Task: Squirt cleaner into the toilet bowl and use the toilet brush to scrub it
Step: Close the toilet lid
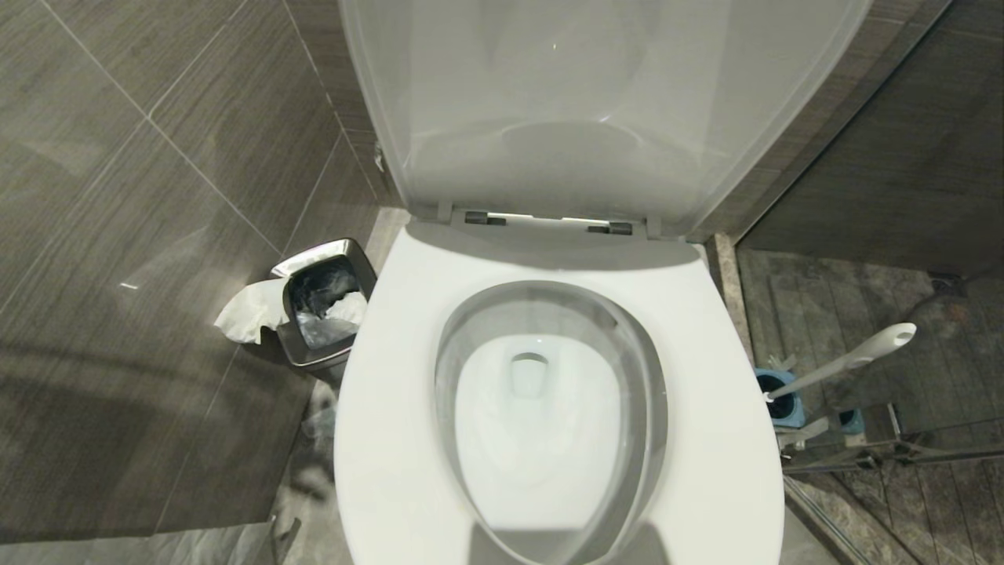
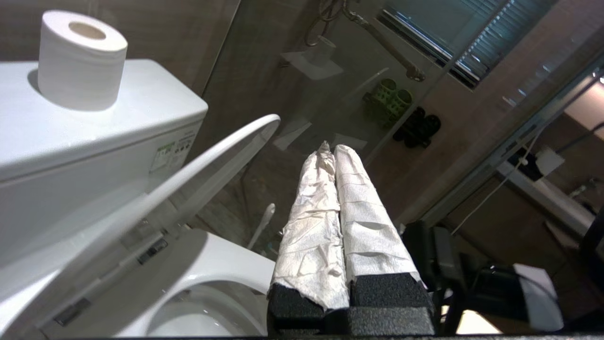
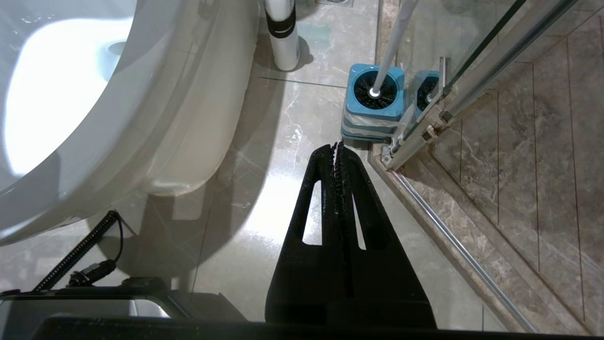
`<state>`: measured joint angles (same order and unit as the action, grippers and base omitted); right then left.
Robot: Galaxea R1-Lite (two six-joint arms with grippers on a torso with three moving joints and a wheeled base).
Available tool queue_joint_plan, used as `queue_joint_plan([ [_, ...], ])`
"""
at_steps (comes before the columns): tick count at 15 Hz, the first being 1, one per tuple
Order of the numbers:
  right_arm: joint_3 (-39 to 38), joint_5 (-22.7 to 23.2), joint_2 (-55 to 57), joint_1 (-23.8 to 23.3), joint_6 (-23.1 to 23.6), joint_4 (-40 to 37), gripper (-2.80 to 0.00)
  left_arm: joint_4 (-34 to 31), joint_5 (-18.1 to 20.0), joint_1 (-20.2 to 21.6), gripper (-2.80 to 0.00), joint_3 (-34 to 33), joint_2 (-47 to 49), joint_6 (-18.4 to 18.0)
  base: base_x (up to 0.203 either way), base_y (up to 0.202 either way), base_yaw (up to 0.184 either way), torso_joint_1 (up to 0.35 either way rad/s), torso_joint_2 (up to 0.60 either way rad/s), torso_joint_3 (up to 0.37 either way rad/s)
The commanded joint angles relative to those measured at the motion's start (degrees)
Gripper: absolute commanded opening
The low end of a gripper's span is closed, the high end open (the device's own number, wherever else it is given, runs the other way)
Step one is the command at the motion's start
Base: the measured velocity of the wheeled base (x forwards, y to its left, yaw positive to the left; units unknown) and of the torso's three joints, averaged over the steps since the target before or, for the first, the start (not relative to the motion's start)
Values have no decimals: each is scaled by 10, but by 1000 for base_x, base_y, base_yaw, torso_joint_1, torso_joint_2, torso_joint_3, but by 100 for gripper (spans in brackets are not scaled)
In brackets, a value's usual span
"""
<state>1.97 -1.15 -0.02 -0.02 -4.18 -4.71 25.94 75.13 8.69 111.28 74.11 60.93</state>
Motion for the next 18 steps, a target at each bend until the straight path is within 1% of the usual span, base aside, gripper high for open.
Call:
queue_joint_plan([
  [1,0,0,0,0,0,0,-280,-21,5,60,-280,1,-39,70,0,0,0,0,0,0],
  [2,0,0,0,0,0,0,-280,-25,8,89,-280,2,-48,105,0,0,0,0,0,0],
  [3,0,0,0,-1,0,0,-280,-19,33,112,-280,2,-59,123,0,0,0,0,0,0],
  [4,0,0,0,-1,0,0,-280,3,92,119,-280,2,-63,129,0,0,0,0,0,0],
  [5,0,0,0,-1,0,0,-280,32,125,143,-280,2,-66,133,0,0,0,0,0,0],
  [6,0,0,0,0,0,0,-280,57,125,166,-280,1,-72,134,0,0,0,0,0,0],
  [7,0,0,0,0,0,0,-280,68,125,173,-280,1,-84,134,0,0,0,0,0,0],
  [8,0,0,0,0,0,0,-280,69,125,191,-280,0,-92,134,0,0,0,0,0,0],
  [9,0,0,0,0,0,0,-280,70,125,231,-280,0,-99,133,0,0,0,0,0,0],
  [11,0,0,0,0,0,0,-280,80,125,365,-280,-1,-116,132,0,0,0,0,0,0],
  [12,0,0,0,0,0,0,-280,95,125,409,-280,-1,-124,132,0,0,0,0,0,0],
  [13,0,0,0,-1,0,0,-280,139,125,434,-280,-1,-131,133,0,0,0,0,0,0],
  [14,0,0,0,0,0,0,-280,188,125,434,-280,-2,-132,139,0,0,0,0,0,0],
  [15,0,0,0,0,0,0,-280,214,125,414,-280,-1,-124,148,0,0,0,0,0,0],
  [16,0,0,0,0,0,0,-280,243,125,393,-280,0,-110,167,0,0,0,0,0,0],
  [17,0,0,0,0,0,0,-280,248,125,374,-280,1,-100,184,0,0,0,0,0,0],
  [18,0,0,0,0,0,0,-280,241,125,340,-280,2,-91,207,0,0,0,0,0,0],
])
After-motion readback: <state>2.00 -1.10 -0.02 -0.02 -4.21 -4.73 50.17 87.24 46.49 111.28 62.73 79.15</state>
